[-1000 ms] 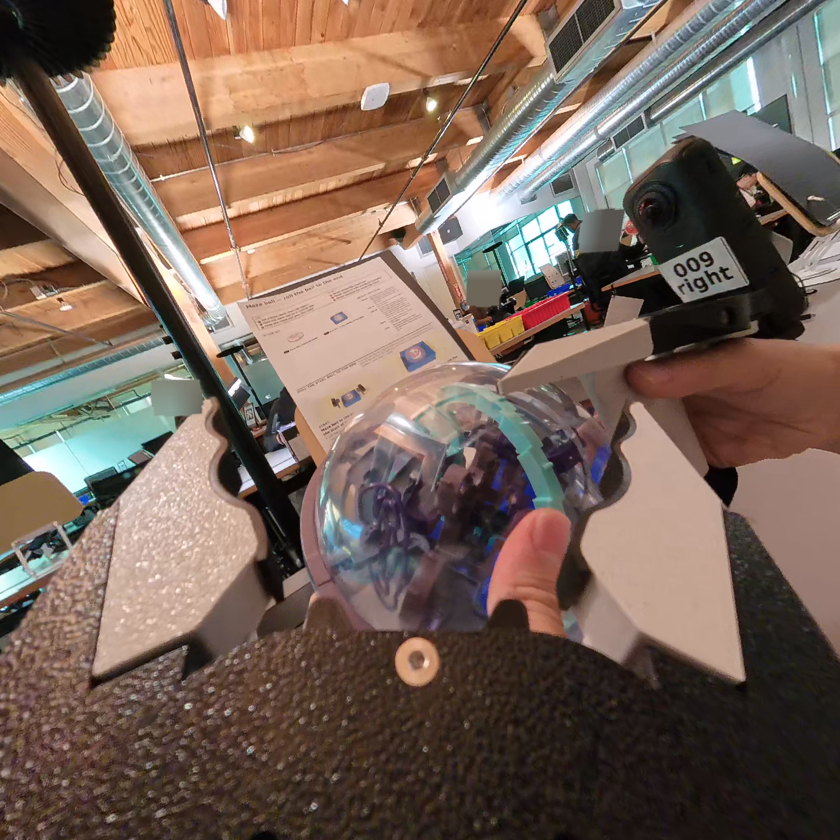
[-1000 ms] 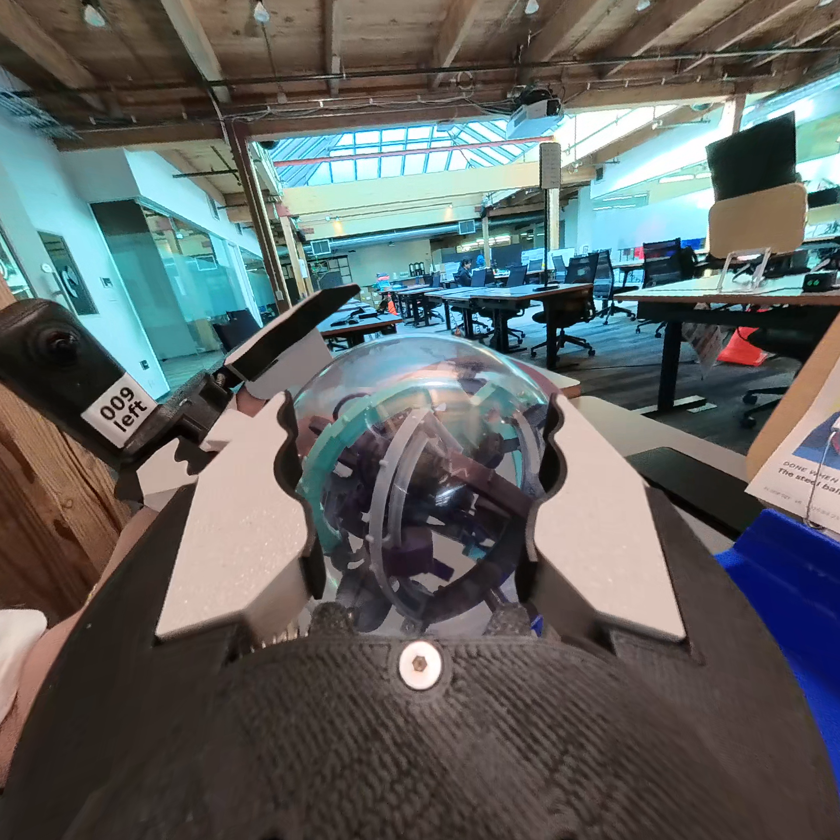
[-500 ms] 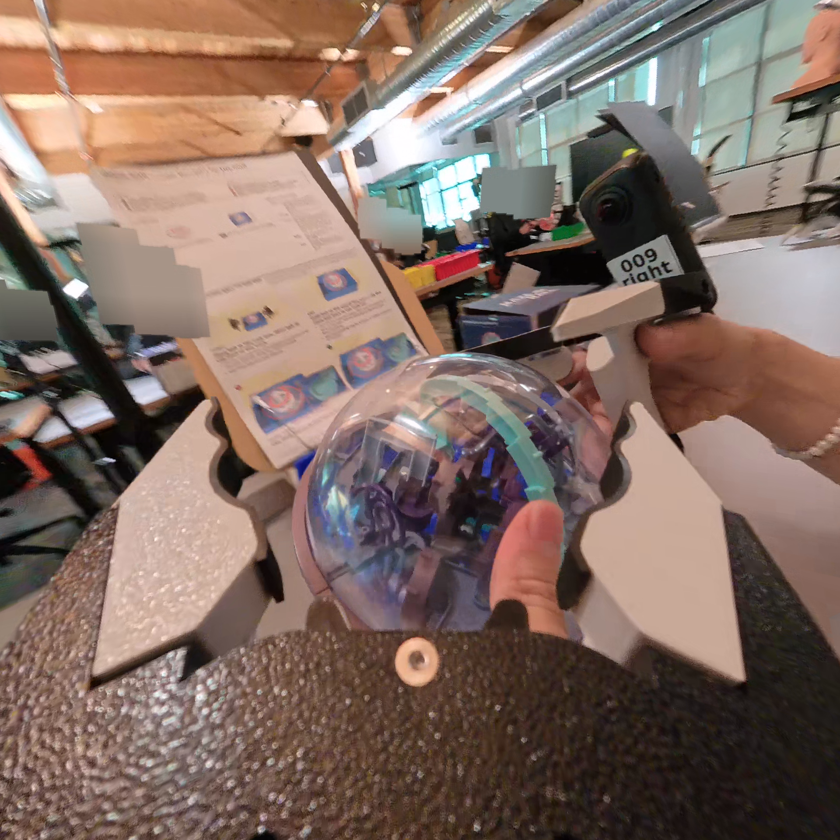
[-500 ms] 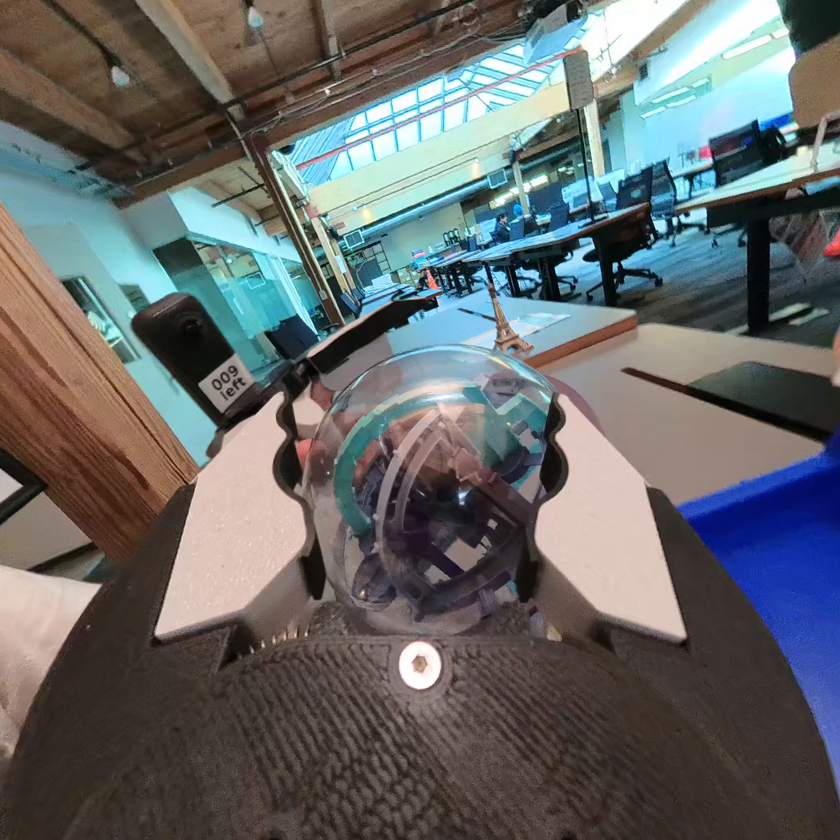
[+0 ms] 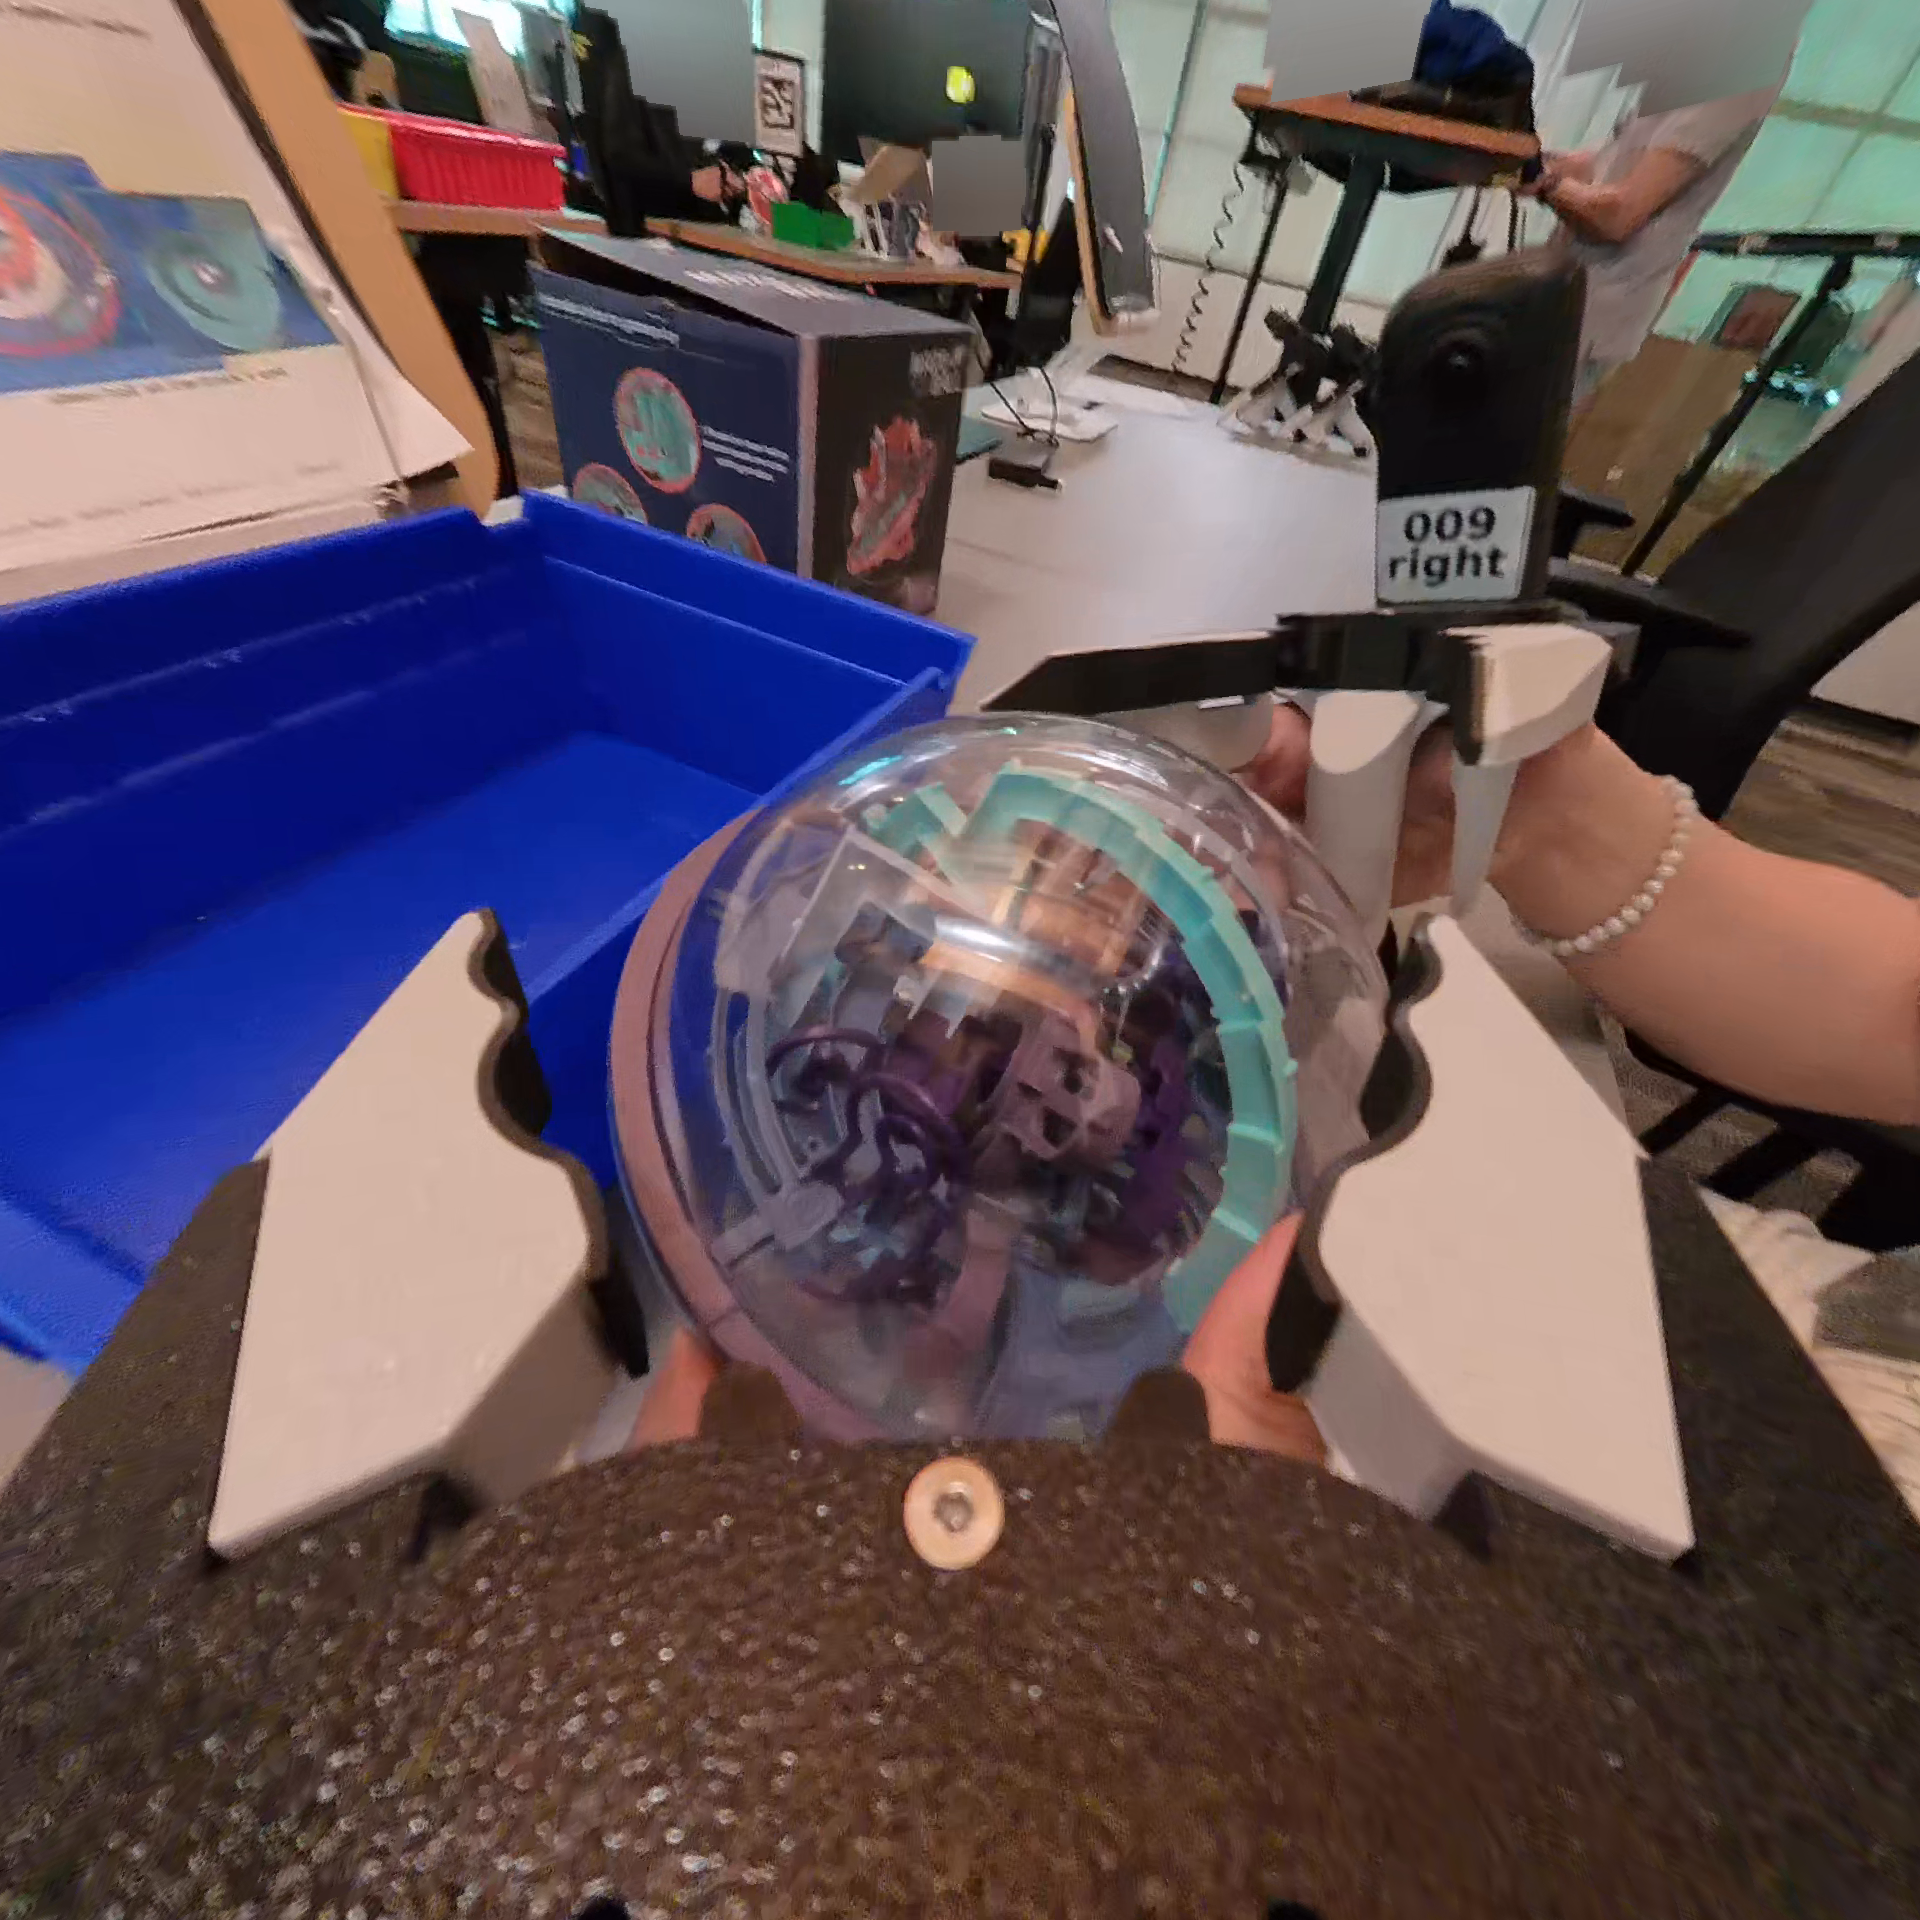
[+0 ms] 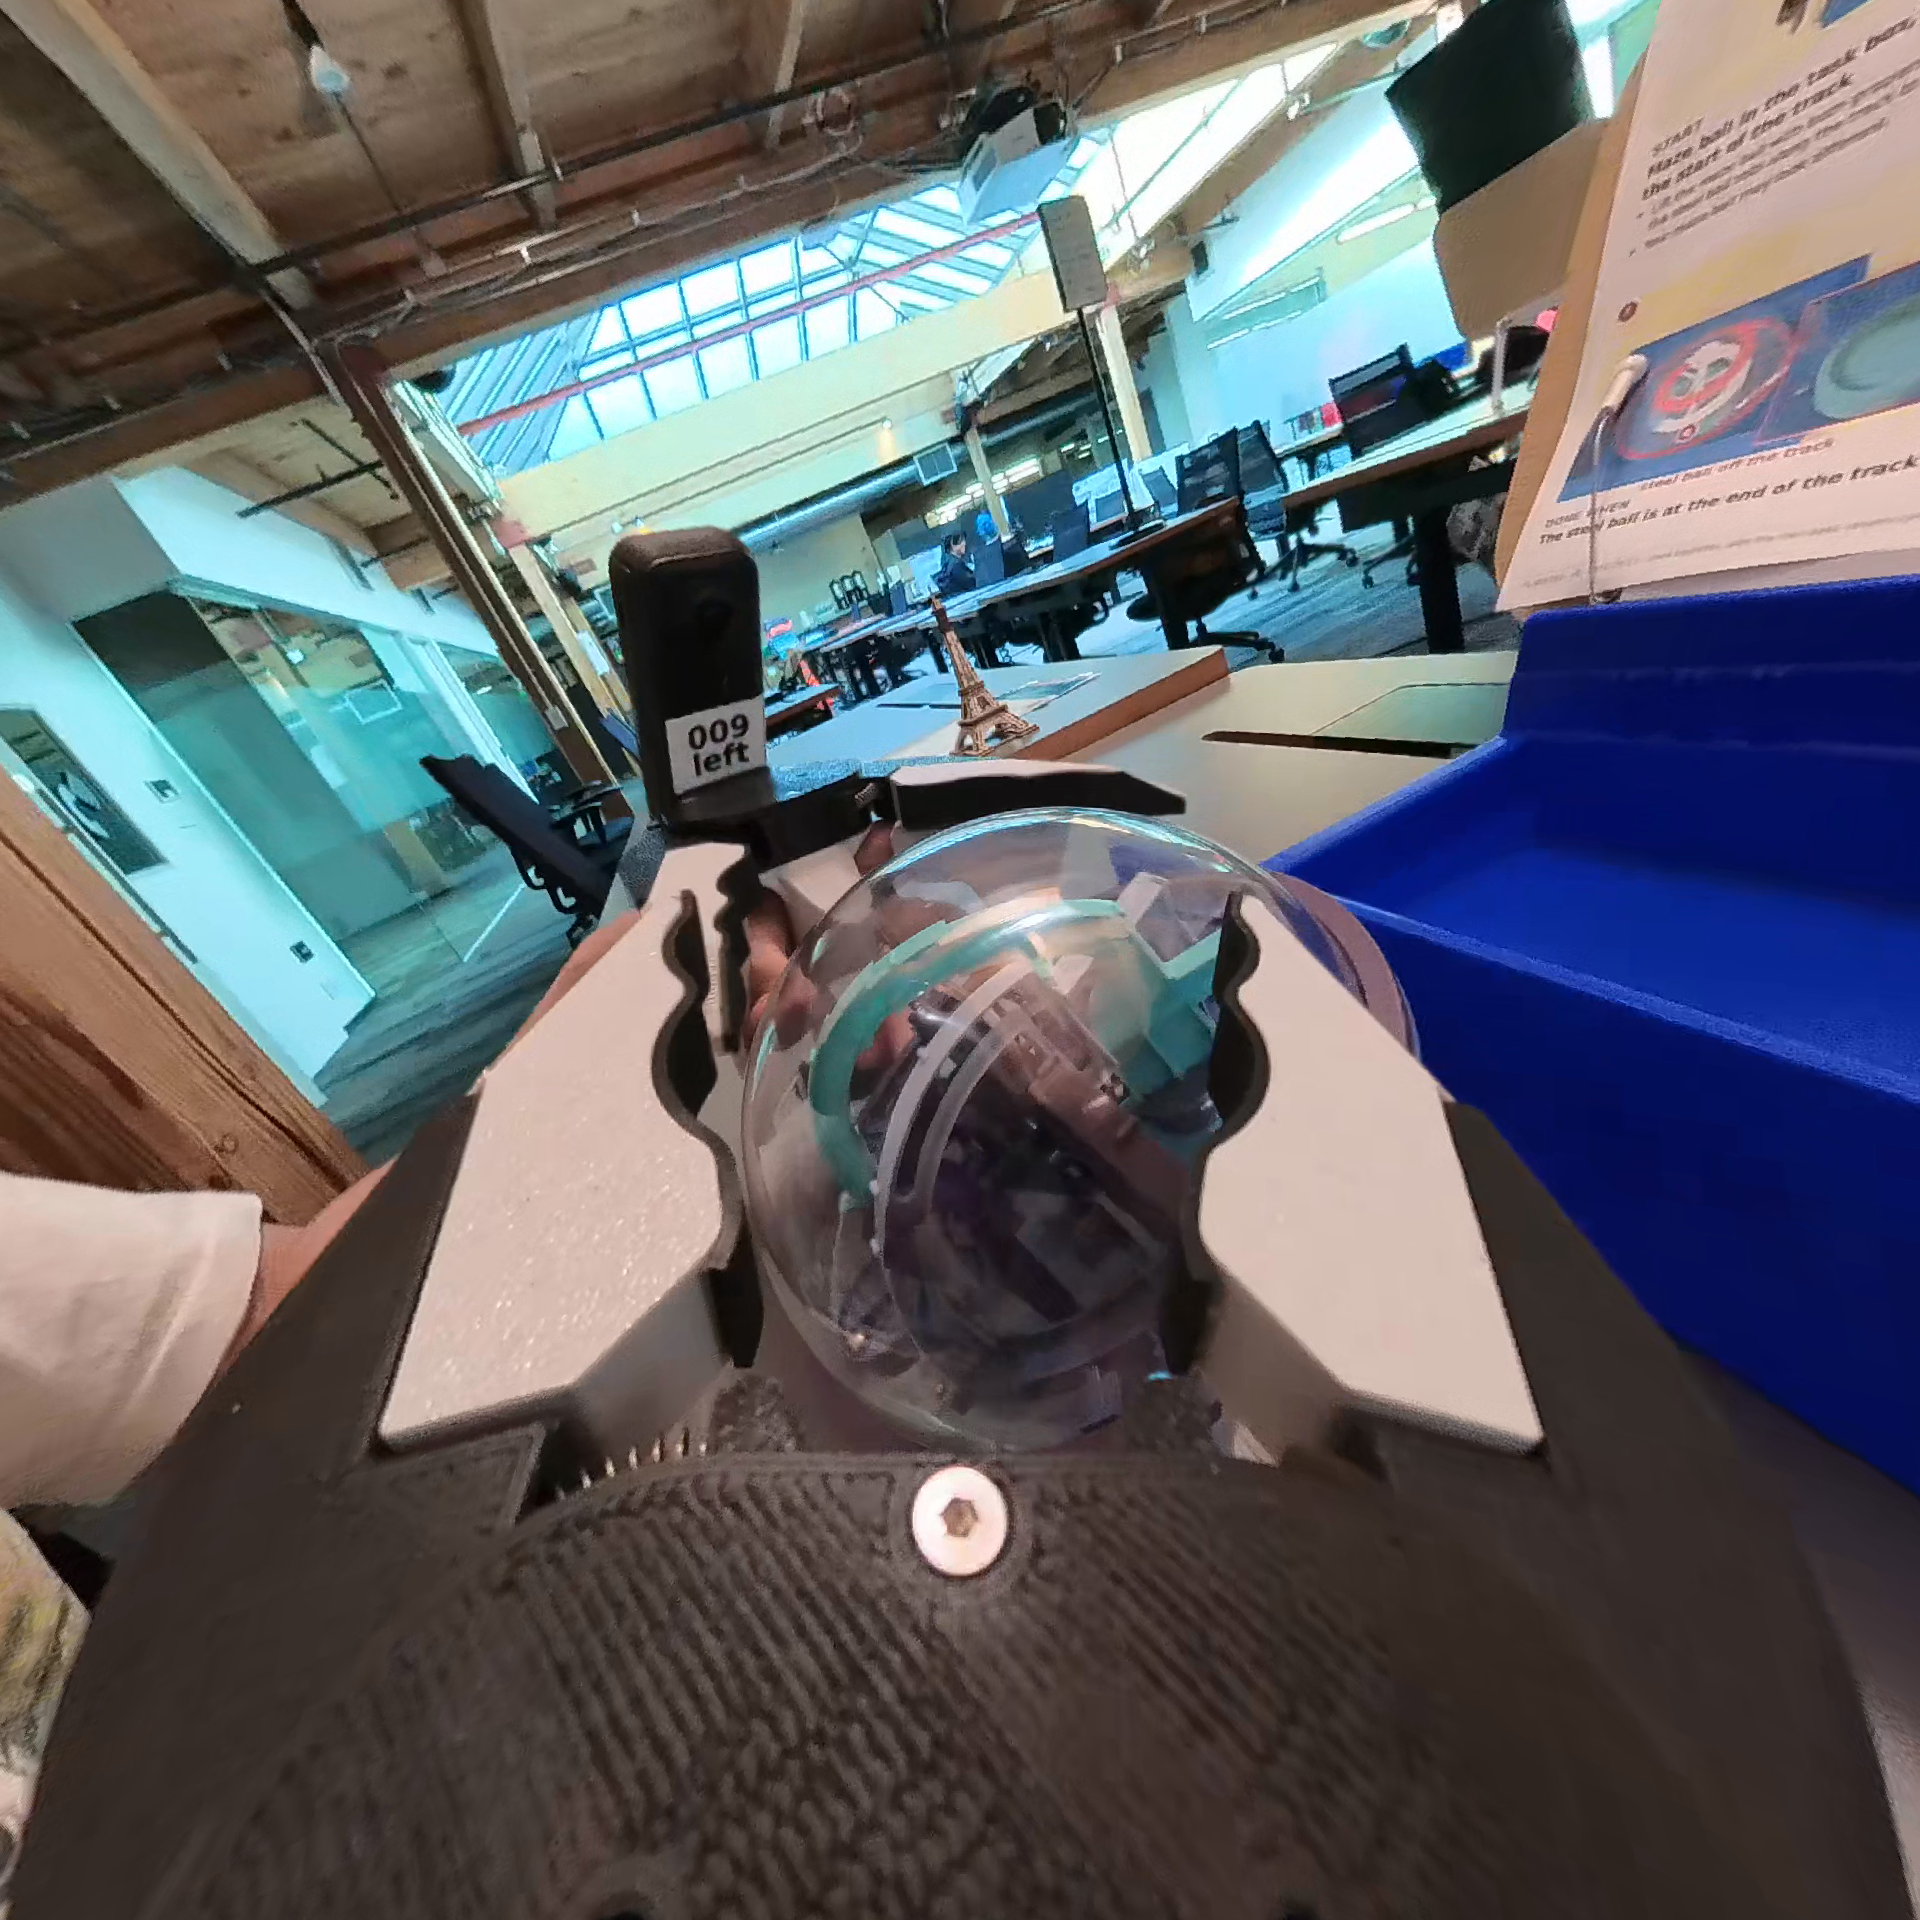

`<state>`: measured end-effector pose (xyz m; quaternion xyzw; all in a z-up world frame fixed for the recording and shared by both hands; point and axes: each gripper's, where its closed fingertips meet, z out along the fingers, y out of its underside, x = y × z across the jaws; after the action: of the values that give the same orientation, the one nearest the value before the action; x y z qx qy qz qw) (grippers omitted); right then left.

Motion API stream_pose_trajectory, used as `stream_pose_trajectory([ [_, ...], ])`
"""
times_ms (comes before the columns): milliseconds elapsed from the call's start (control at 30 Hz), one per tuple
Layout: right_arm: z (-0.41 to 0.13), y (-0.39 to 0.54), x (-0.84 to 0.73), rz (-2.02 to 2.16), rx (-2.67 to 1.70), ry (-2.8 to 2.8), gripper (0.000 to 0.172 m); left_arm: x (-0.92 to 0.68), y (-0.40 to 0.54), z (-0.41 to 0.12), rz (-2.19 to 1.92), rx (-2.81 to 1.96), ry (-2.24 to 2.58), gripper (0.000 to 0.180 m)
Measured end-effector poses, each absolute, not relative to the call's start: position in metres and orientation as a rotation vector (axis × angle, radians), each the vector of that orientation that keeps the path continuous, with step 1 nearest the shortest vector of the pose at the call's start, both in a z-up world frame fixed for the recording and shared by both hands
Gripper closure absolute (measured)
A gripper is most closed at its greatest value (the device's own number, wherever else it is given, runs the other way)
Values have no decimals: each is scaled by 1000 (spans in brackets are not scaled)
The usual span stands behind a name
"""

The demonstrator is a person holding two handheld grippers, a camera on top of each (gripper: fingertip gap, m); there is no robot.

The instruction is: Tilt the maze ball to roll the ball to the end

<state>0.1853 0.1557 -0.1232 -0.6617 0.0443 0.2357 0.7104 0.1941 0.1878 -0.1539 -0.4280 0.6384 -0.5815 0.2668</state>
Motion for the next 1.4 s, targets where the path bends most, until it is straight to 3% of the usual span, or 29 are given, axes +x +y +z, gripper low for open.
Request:
stream_pose_trajectory([
  [100,-129,146,176,479,-1535,16,64,191,174,-151,-1633,-1177,1764,25],
  [500,-141,131,184,362,-1596,-123,71,189,132,-161,-1750,-1226,1877,25],
  [833,-143,126,193,472,-1564,-77,71,153,129,-159,-1699,-882,2044,25],
  [1000,-141,127,198,453,-1543,-65,76,124,163,-161,-1506,-785,2121,23],
  [1133,-140,125,203,439,-1547,-60,77,134,204,-194,-1041,-872,2177,23],
  [1400,-147,109,211,483,-1656,-35,80,163,173,-238,-824,-738,2312,33],
])
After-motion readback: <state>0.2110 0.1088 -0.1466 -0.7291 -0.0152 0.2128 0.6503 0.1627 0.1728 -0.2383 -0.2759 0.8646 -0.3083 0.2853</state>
